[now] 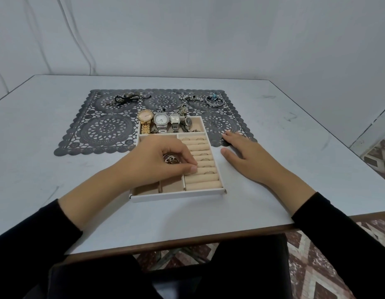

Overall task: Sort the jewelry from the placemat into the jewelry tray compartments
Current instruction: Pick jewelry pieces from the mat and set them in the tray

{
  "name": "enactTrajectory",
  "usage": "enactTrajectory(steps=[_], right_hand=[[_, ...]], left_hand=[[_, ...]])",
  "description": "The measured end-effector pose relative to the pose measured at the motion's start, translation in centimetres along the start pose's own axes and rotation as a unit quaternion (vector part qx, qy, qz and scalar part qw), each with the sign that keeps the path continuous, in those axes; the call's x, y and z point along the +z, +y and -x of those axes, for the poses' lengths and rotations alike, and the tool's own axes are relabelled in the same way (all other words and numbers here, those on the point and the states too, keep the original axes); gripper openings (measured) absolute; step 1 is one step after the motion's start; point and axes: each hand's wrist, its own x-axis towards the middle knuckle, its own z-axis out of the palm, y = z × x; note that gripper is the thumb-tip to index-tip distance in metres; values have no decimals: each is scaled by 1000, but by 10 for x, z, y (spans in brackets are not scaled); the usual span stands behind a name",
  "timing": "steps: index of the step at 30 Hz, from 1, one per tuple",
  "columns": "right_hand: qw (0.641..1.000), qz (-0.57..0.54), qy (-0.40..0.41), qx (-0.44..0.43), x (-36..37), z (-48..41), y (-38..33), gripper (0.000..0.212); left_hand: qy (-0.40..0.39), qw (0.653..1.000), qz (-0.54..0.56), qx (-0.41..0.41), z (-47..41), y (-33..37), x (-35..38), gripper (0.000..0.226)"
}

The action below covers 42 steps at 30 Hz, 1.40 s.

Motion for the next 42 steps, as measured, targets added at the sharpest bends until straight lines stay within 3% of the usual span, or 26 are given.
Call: enactTrajectory(steps=[16, 38, 42], right_hand=[[1000, 1, 1, -4, 0, 0, 2, 52], [1000, 2, 1, -7, 1, -1, 5, 52], [1000, -21, 17, -4, 0, -4, 3, 49]], left_hand=[[-97, 994, -30, 50, -3, -7, -10, 17], [-113, 989, -89, 47, -12, -3, -8, 9], [-98, 992, -57, 48, -11, -5, -9, 8]])
